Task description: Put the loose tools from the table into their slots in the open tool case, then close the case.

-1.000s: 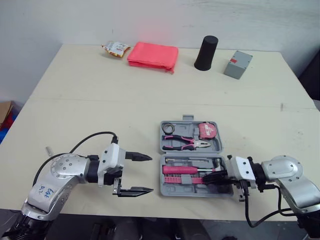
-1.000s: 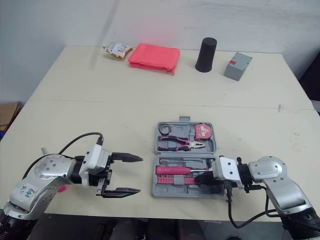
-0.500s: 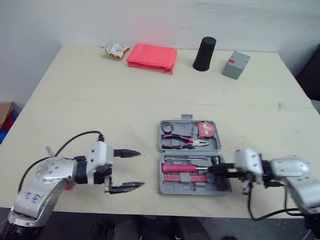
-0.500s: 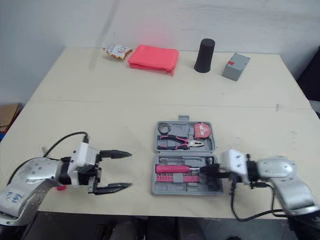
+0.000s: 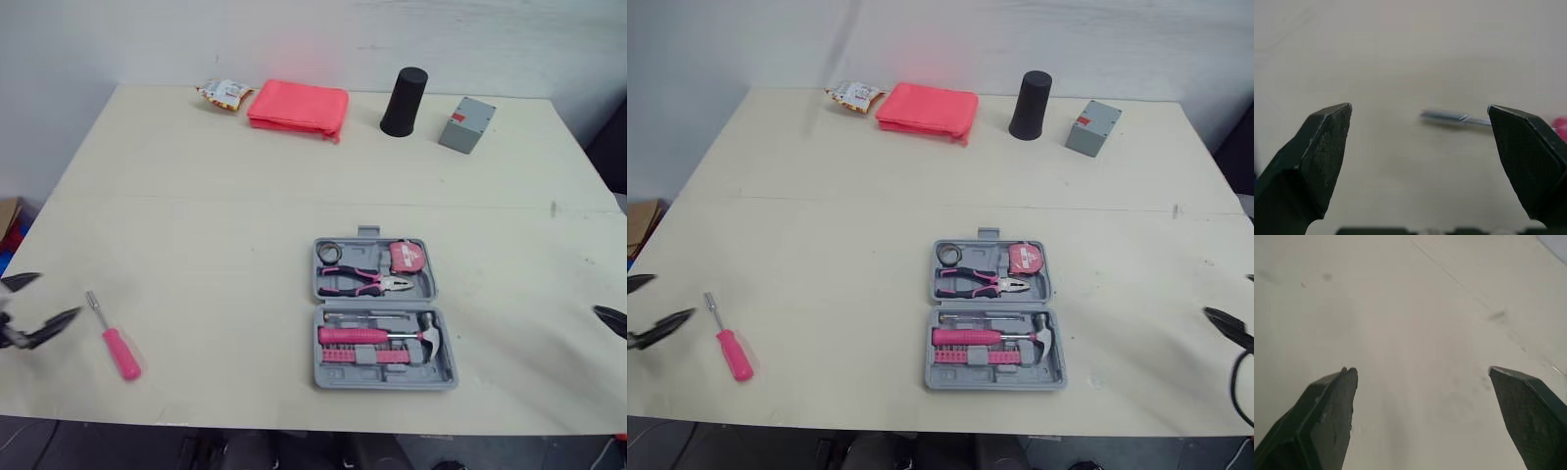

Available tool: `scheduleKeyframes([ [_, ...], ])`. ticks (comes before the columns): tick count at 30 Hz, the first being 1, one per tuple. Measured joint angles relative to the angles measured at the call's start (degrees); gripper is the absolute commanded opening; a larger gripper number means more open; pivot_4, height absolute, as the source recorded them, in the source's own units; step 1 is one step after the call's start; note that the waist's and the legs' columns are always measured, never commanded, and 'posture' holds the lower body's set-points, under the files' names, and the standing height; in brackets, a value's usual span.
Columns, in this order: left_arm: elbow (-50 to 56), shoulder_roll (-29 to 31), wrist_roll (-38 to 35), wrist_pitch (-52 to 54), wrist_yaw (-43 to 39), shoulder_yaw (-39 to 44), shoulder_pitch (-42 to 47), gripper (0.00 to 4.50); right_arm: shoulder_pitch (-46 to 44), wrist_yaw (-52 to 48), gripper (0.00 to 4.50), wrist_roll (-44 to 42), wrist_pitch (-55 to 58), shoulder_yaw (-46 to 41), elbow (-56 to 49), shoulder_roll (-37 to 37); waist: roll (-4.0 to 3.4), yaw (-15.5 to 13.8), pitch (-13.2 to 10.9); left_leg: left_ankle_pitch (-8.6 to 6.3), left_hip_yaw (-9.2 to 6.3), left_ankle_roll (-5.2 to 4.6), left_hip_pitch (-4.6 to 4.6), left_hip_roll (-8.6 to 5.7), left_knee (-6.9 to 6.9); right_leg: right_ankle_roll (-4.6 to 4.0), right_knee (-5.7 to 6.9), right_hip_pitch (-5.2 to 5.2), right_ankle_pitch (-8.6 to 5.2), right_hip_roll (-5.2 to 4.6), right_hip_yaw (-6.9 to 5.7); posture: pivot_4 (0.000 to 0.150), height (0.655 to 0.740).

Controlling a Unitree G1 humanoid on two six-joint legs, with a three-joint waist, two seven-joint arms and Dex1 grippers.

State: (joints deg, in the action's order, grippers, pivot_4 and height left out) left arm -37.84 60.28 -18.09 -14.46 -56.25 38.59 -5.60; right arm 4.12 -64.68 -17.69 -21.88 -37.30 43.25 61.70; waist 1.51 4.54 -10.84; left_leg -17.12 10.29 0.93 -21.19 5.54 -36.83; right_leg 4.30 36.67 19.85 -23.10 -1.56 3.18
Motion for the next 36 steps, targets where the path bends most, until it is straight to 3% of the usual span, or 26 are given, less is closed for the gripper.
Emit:
scheduleKeyframes([
  [5, -14.8, 4.6, 0.9, -3.9, 5.4, 5.4, -3.2, 4.5, -2.4, 2.3, 4.47, 1.3, -6.4, 0.2, 10.6, 1.1, 0.0, 1.5, 0.0, -0.03, 0.15, 0.12, 0.06, 0.06, -0.09, 0.08, 0.49, 0.18, -0.14, 0.01, 0.13, 0.15, 0.74],
  [10, -11.4, 2.8, -1.1, 0.1, 6.0, 7.9, -6.9, 4.5, -8.0, 0.5, 4.47, 0.3, -4.6, 4.1, 7.0, -2.5, 0.04, 3.1, 0.0, 0.17, 0.16, 0.18, 0.2, 0.05, -0.14, 0.15, 1.09, 0.25, -0.09, -0.03, 0.18, 0.15, 0.74],
  [16, 16.4, -9.3, -7.7, 15.7, 7.5, 11.5, -19.4, 4.5, -10.5, 0.8, 4.47, -1.5, 2.2, 10.9, -9.2, -9.8, 0.06, 3.5, 0.0, 0.35, -0.06, 0.35, 0.01, 0.07, -0.12, 0.1, 1.29, 0.44, -0.05, 0.04, 0.12, 0.15, 0.74],
  [20, 37.4, -16.7, -11.1, 28.6, 15.1, 14.4, -25.6, 4.5, -12.9, -2.9, 4.47, -7.4, 4.5, 13.6, -19.5, -15.1, 0.13, 3.0, 0.0, 0.33, -0.12, 0.32, -0.03, 0.05, -0.14, 0.13, 1.19, 0.37, -0.04, 0.06, 0.11, 0.15, 0.74],
  [22, 49.6, -20.2, -11.7, 38.0, 23.2, 14.4, -26.6, 4.5, -14.0, -5.1, 4.47, -12.0, 8.4, 15.8, -25.5, -18.2, 0.19, 2.6, 0.0, 0.34, -0.22, 0.29, -0.04, 0.04, -0.21, 0.17, 1.17, 0.31, -0.01, 0.08, 0.1, 0.15, 0.74],
  [26, 72.0, -25.4, -20.3, 61.0, 41.4, 14.4, -23.4, 4.5, -14.6, -10.1, 4.47, -18.5, 12.2, 21.4, -36.9, -23.7, 0.26, 0.8, -0.1, 0.34, -0.45, 0.25, 0.02, -0.01, -0.28, 0.21, 1.1, 0.06, 0.01, 0.09, 0.04, 0.15, 0.74],
  [28, 78.3, -26.5, -24.3, 69.6, 47.5, 14.5, -20.8, 4.5, -14.8, -11.1, 4.47, -19.6, 13.4, 22.9, -39.8, -24.5, 0.26, 0.2, -0.1, 0.34, -0.51, 0.24, 0.03, -0.03, -0.32, 0.21, 1.04, -0.02, 0.02, 0.08, -0.02, 0.15, 0.74],
  [32, 87.0, -35.7, -25.9, 87.5, 61.8, 14.7, -14.3, 4.5, -14.6, -16.0, 4.47, -20.6, 12.3, 26.3, -45.6, -26.7, 0.26, 0.1, -0.1, 0.33, -0.6, 0.23, 0.12, -0.08, -0.33, 0.21, 0.86, -0.22, 0.02, 0.1, -0.09, 0.15, 0.74],
  [36, 92.0, -42.0, -24.9, 95.2, 68.5, 12.2, -7.9, 4.5, -15.9, -16.3, 4.47, -20.9, 12.3, 28.6, -48.2, -28.9, 0.36, 0.1, -0.1, 0.37, -0.66, 0.25, 0.14, -0.12, -0.47, 0.22, 0.93, -0.28, 0.04, 0.13, -0.11, 0.15, 0.74],
])
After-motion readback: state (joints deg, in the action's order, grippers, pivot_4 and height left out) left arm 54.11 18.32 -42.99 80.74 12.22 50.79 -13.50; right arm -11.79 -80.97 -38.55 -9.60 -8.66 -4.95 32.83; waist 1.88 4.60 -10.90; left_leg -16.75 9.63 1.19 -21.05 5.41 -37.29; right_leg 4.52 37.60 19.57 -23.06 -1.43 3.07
